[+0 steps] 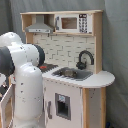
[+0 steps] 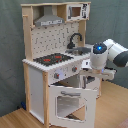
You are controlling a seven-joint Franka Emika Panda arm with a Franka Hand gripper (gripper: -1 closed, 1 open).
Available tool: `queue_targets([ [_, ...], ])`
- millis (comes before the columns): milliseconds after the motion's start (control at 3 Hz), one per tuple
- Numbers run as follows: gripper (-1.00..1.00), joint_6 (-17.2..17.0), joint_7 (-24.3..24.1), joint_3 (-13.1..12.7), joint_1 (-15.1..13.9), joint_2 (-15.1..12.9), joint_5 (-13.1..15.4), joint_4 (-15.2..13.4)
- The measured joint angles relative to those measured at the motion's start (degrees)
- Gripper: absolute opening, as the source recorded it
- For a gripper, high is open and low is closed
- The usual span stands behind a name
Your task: Play with the kitchen
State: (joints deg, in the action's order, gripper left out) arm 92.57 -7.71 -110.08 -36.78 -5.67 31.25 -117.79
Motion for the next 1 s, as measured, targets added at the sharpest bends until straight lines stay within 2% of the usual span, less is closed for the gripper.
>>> queue_targets([
  [667,1.0,-9.5,-4.8,-3.1,0.0,0.0,0.9,5.1],
  [1000,1.0,-13.3,-8.7,-4.3,0.0,0.0,1.8,7.0],
])
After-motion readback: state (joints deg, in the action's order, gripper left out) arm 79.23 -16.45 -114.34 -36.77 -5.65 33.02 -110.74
